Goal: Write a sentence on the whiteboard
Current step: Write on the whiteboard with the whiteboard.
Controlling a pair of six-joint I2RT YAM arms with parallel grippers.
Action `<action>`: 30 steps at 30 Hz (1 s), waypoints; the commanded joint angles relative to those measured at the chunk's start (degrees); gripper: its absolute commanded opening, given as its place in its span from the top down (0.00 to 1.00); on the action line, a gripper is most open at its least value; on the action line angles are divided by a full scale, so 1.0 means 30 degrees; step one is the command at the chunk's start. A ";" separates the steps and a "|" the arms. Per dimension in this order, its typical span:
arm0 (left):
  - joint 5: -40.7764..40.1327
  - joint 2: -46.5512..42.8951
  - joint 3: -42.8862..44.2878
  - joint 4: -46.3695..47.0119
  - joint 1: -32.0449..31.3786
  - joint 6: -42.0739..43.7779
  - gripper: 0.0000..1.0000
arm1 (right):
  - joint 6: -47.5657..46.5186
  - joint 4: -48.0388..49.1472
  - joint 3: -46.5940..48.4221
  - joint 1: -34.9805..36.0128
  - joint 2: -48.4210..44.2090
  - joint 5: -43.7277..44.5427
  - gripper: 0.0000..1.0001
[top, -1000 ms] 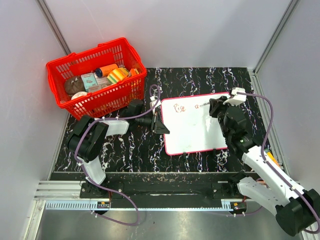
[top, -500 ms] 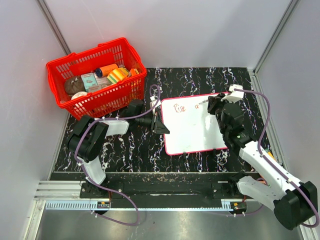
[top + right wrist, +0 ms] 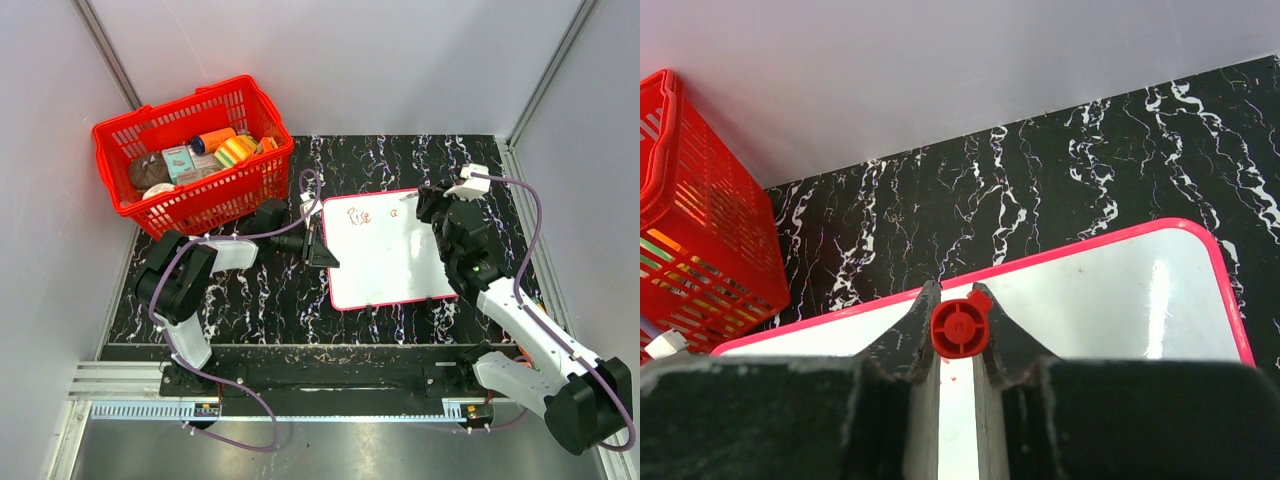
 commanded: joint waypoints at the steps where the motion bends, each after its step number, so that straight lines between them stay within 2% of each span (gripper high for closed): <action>1: -0.1464 -0.0051 0.0052 -0.0728 -0.0645 0.1947 1.00 | -0.0032 0.0795 0.0270 -0.0200 -0.0079 0.0508 1.00; 30: -0.1464 -0.0051 0.0139 -0.0758 -0.0704 0.1976 1.00 | 0.0613 -0.1373 -0.2103 -0.0201 -0.1718 -0.1485 1.00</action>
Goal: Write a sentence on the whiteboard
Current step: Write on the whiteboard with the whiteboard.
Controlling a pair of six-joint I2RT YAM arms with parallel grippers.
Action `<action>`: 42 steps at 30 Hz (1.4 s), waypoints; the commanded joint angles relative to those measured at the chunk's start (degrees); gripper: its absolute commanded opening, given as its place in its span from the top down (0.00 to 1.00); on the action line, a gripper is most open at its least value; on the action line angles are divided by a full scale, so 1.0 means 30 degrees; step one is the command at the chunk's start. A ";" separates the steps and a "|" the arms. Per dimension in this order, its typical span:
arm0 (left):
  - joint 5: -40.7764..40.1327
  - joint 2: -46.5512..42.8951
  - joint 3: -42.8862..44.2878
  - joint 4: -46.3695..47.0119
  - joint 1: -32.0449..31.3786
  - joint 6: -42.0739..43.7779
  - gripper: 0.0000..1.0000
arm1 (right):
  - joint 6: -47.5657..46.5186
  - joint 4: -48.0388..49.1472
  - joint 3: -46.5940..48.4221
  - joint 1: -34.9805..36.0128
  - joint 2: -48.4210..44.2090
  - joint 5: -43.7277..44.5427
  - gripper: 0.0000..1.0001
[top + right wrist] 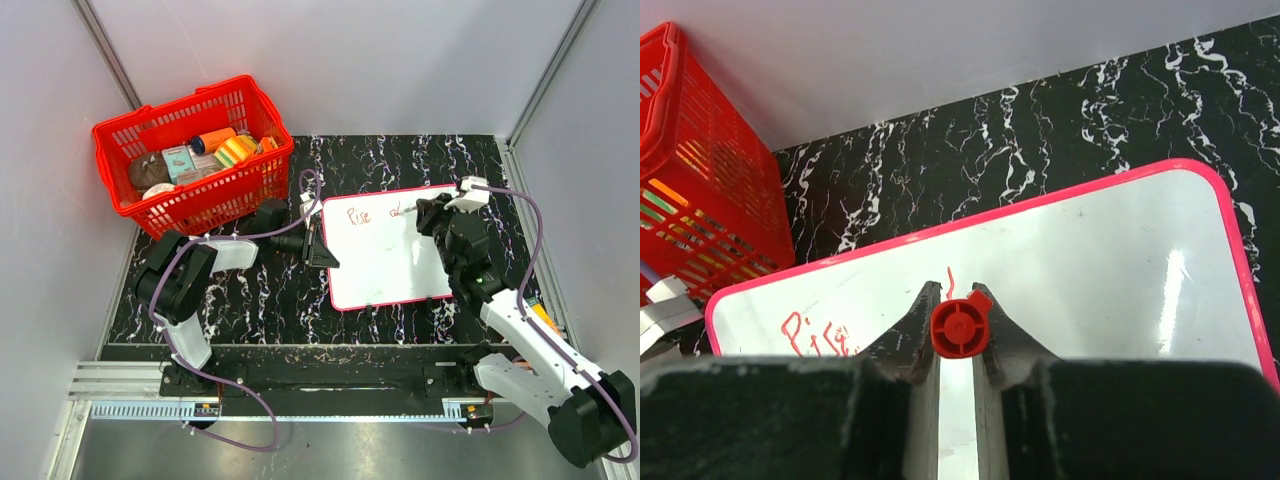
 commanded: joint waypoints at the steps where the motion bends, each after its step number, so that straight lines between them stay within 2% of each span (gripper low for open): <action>1: -0.1406 -0.0022 0.0132 -0.0634 -0.0733 0.2005 1.00 | 0.0110 -0.0769 -0.0669 -0.0106 -0.0545 -0.0458 1.00; 28: -0.1435 -0.0081 0.0103 -0.0722 -0.0763 0.2064 1.00 | 0.0139 0.0549 0.0766 -0.0135 0.0361 0.2031 1.00; 42: -0.1493 -0.0110 0.0132 -0.0810 -0.0763 0.2093 1.00 | 0.0110 0.0521 0.0532 -0.0164 0.0186 0.1974 1.00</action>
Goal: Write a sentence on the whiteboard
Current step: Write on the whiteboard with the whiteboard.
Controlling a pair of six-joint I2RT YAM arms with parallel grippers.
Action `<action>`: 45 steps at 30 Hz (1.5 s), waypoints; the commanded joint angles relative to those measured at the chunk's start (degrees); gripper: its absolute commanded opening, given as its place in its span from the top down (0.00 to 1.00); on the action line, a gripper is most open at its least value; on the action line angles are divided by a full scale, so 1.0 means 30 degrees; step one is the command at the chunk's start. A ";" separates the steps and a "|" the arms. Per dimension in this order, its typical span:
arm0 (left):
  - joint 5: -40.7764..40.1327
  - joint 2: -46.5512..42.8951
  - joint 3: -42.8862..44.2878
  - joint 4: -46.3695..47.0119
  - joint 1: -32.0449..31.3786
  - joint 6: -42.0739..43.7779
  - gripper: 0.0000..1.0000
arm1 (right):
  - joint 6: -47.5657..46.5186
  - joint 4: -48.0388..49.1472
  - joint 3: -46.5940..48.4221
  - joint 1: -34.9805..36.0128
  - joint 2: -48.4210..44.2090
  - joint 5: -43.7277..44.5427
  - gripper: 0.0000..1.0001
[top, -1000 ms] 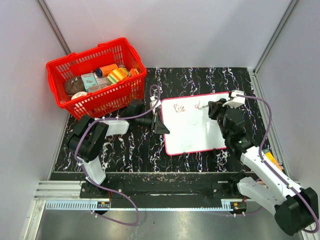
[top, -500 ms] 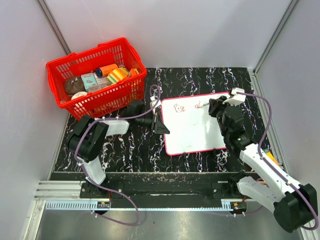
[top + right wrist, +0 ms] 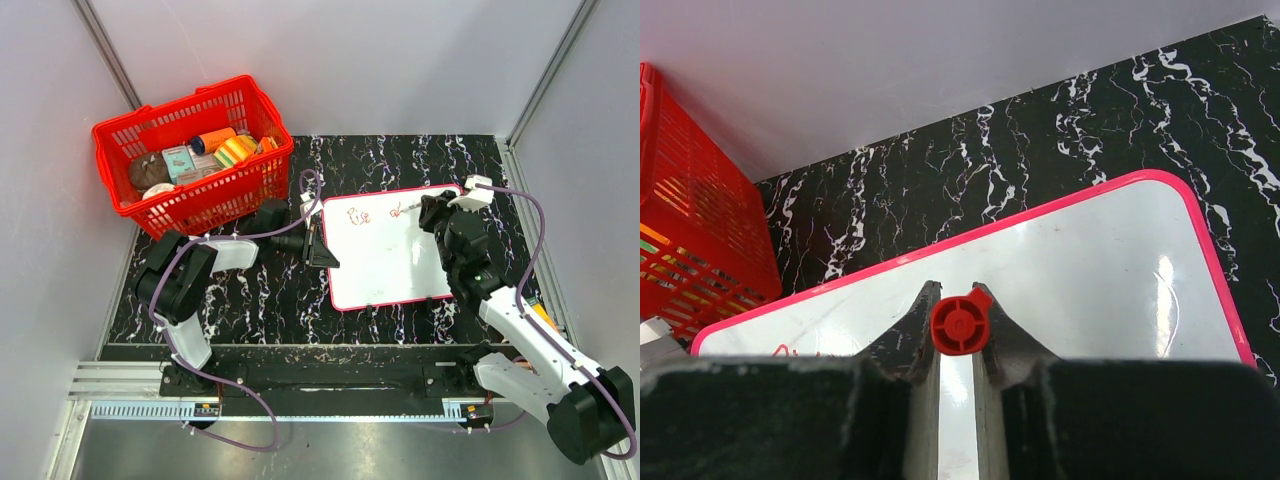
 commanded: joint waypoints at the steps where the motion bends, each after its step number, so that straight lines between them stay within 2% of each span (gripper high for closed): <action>1: -0.1363 -0.0110 0.0060 -0.0657 -0.0712 0.2107 1.00 | -0.0283 -0.0149 0.0451 -0.0157 -0.0150 0.0458 1.00; 17: -0.1392 -0.0139 0.0060 -0.0686 -0.0741 0.2137 1.00 | 0.0068 -0.1528 -0.0340 -0.0157 -0.1059 -0.0859 1.00; 32: -0.1421 -0.0140 0.0060 -0.0715 -0.0741 0.2137 1.00 | 0.1446 0.0289 0.0069 -0.0157 0.0027 -0.2384 1.00; 38: -0.1509 -0.0110 0.0118 -0.0832 -0.0741 0.2225 1.00 | 0.1125 -0.0297 -0.0076 -0.0157 -0.2079 -0.1654 1.00; 45: -0.1480 -0.0110 0.0089 -0.0803 -0.0741 0.2196 1.00 | 0.0304 -0.0971 -0.0135 -0.0303 -0.2787 -0.0481 1.00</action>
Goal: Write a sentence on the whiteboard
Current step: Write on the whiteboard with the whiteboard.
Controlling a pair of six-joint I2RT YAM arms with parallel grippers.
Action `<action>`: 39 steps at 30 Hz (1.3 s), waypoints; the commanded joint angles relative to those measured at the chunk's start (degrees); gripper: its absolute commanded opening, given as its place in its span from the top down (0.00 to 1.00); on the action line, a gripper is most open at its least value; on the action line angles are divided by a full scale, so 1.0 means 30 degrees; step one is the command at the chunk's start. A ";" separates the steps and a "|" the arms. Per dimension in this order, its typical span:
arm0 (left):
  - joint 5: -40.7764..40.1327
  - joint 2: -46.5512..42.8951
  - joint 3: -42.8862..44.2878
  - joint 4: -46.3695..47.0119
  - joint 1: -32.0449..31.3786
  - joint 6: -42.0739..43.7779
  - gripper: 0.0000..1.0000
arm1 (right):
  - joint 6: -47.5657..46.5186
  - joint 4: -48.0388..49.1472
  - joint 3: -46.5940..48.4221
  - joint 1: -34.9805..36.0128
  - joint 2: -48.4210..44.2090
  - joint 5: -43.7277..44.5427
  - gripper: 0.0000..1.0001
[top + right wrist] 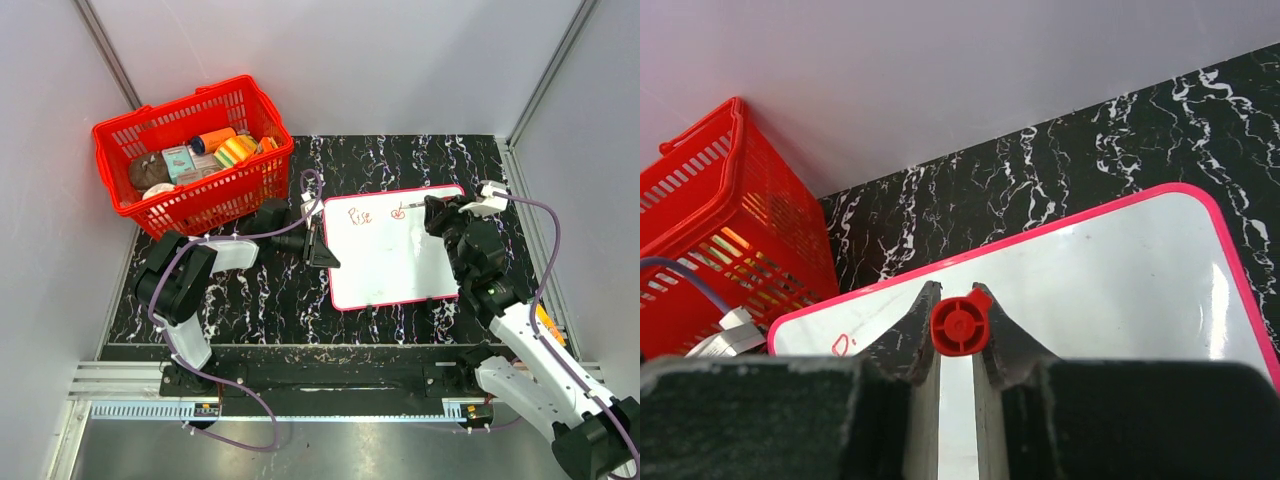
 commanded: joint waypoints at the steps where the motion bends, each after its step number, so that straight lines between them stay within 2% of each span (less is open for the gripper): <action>1: -0.1392 0.0014 0.0060 -0.0679 -0.0639 0.1919 1.00 | -0.0709 -0.0526 0.0171 -0.0347 -0.0208 0.1202 1.00; 11: -0.1421 0.0014 0.0060 -0.0679 -0.0698 0.1919 1.00 | -0.0623 -0.0939 0.0289 -0.1460 0.0348 0.0706 1.00; 28: -0.1450 0.0014 0.0089 -0.0767 -0.0698 0.1977 1.00 | -0.0446 0.0350 0.0933 -0.1637 0.1228 -0.0085 1.00; 39: -0.1480 0.0014 0.0089 -0.0826 -0.0727 0.2007 1.00 | -0.0446 0.0907 0.0699 -0.1637 0.1667 0.0471 1.00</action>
